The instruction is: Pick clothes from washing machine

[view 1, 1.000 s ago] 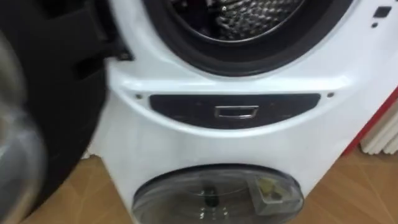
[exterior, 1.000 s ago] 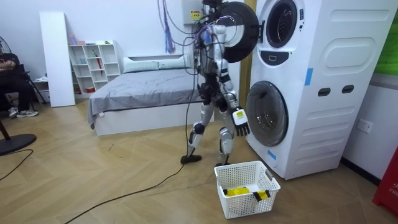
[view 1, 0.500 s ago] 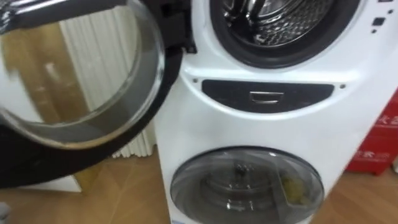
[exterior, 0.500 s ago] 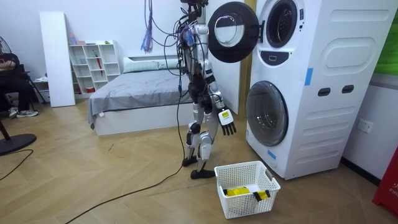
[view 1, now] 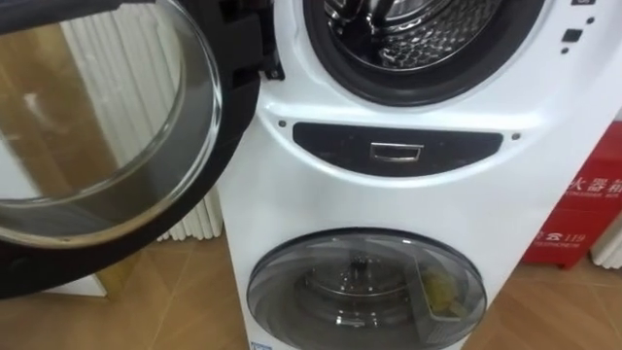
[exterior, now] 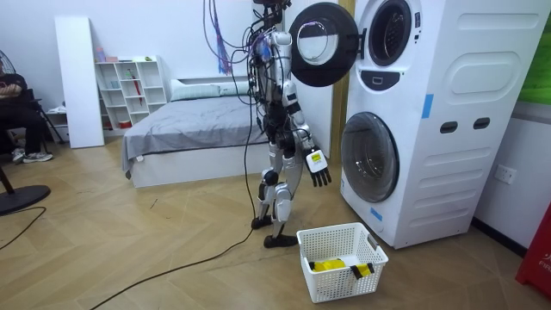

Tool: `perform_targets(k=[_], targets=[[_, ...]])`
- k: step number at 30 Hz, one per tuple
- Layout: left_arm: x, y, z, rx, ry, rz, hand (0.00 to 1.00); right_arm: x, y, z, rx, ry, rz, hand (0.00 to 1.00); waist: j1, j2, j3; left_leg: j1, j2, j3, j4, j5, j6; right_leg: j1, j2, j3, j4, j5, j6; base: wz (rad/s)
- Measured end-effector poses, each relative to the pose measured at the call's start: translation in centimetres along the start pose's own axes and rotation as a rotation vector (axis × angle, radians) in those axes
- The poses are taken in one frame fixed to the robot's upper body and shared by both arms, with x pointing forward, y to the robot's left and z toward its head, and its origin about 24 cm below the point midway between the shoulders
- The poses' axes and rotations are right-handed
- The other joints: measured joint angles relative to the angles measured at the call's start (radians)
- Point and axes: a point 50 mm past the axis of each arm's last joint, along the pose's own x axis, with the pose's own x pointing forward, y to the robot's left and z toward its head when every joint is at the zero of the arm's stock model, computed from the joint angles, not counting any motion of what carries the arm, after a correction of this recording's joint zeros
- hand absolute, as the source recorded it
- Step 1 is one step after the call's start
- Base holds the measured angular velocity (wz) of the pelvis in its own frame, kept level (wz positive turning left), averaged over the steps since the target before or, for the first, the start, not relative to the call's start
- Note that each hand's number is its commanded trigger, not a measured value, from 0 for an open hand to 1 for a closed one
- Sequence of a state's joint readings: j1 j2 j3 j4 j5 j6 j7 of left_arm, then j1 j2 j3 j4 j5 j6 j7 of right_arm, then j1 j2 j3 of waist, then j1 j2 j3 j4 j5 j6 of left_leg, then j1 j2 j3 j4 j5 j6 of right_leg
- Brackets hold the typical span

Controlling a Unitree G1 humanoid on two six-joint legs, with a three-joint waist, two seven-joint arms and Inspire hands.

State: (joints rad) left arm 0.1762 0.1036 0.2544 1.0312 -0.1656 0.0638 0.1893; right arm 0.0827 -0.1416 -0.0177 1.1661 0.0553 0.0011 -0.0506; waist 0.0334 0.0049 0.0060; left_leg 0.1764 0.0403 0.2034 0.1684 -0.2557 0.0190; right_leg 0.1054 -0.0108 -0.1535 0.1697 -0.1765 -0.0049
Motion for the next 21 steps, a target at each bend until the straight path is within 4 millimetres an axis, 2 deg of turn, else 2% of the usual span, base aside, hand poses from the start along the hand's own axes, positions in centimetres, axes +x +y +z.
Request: perform_targets(k=[1, 2, 4, 5, 7, 8, 10, 12, 14, 15, 16, 21], targets=[[0.1, 0.1, 1.8, -0.040, -0.052, 0.026, 0.00, 0.0, -0.3, 0.2, 0.020, -0.005, -0.014, 0.00, 0.000, 0.006, 0.0041, -0.002, -0.001, -0.006, 0.000, 0.000, 0.000, 0.001, -0.001, -0.008, 0.000, 0.000, 0.000, 0.14], [0.1, 0.1, 2.9, -0.064, -0.088, 0.036, 0.00, 0.1, -0.5, 0.3, 0.029, -0.007, -0.020, 0.00, 0.000, 0.008, 0.0049, -0.004, -0.001, -0.011, 0.000, 0.000, 0.000, 0.001, -0.002, -0.013, 0.001, 0.000, 0.000, 0.18], [-0.5, -0.2, 8.2, -0.166, -0.263, 0.049, 0.00, 0.1, -0.6, 0.8, 0.029, -0.023, -0.025, 0.00, -0.001, 0.016, 0.0068, -0.011, -0.002, -0.017, 0.001, 0.000, -0.001, -0.003, -0.002, -0.015, 0.000, 0.001, 0.001, 0.11], [-0.8, -0.3, 9.6, -0.194, -0.304, 0.048, 0.00, 0.1, -0.6, 0.8, 0.026, -0.024, -0.025, 0.00, 0.001, 0.019, 0.0068, -0.011, -0.003, -0.017, 0.001, 0.000, -0.001, -0.004, -0.002, -0.014, 0.002, 0.001, 0.001, 0.00], [-2.3, -0.3, 15.1, -0.298, -0.478, 0.060, 0.00, 0.1, -0.7, 0.8, 0.029, -0.026, -0.028, 0.00, -0.003, 0.032, -0.0016, -0.009, -0.004, -0.017, 0.001, 0.000, 0.000, -0.004, -0.003, -0.010, 0.008, 0.001, 0.002, -0.05], [-2.9, -0.3, 16.4, -0.317, -0.530, 0.065, 0.00, 0.1, -0.7, 0.7, 0.026, -0.026, -0.030, 0.00, -0.006, 0.032, -0.0031, -0.010, -0.005, -0.017, 0.001, 0.000, 0.000, -0.004, -0.004, -0.010, 0.010, 0.001, 0.002, -0.04], [-5.8, 0.0, 21.2, -0.371, -0.745, 0.070, 0.00, 0.1, -0.8, 0.9, 0.013, -0.030, -0.030, 0.00, -0.014, 0.042, -0.0061, -0.016, -0.006, -0.015, 0.000, 0.001, 0.000, -0.011, -0.003, -0.007, 0.019, 0.000, 0.002, -0.08], [-8.2, 0.5, 23.4, -0.391, -0.871, 0.091, 0.00, 0.1, -0.8, 0.8, 0.014, -0.030, -0.032, 0.00, -0.019, 0.050, -0.0103, -0.019, -0.009, -0.015, 0.001, 0.001, 0.001, -0.024, 0.000, 0.009, 0.026, 0.001, 0.002, -0.17], [-8.3, 1.0, 23.4, -0.401, -0.870, 0.133, 0.00, 0.0, -0.8, 0.1, 0.020, -0.017, -0.031, 0.00, -0.018, 0.050, -0.0101, -0.024, -0.012, -0.016, 0.001, 0.002, 0.001, -0.028, 0.003, 0.011, 0.026, 0.001, 0.002, -0.06], [-9.4, 1.3, 23.9, -0.381, -0.914, 0.161, 0.00, -0.1, -0.7, -0.3, 0.022, -0.009, -0.030, 0.00, -0.013, 0.045, -0.0109, -0.032, -0.012, -0.016, 0.004, 0.002, 0.001, -0.037, 0.004, 0.010, 0.023, 0.001, 0.002, 0.08], [-10.2, 1.6, 24.0, -0.339, -0.949, 0.206, 0.00, -0.1, -0.6, -0.5, 0.023, -0.004, -0.028, 0.00, -0.011, 0.042, -0.0065, -0.047, -0.012, -0.021, 0.015, 0.002, 0.001, -0.041, 0.003, 0.004, 0.015, 0.005, 0.002, 0.12], [-11.8, 1.9, 24.8, -0.249, -1.004, 0.295, 0.00, -0.1, -0.3, -0.4, 0.021, -0.008, -0.017, 0.00, -0.005, 0.028, -0.0024, -0.064, -0.012, -0.066, 0.021, 0.002, 0.001, -0.040, 0.001, 0.014, -0.001, 0.011, 0.006, 0.25]])
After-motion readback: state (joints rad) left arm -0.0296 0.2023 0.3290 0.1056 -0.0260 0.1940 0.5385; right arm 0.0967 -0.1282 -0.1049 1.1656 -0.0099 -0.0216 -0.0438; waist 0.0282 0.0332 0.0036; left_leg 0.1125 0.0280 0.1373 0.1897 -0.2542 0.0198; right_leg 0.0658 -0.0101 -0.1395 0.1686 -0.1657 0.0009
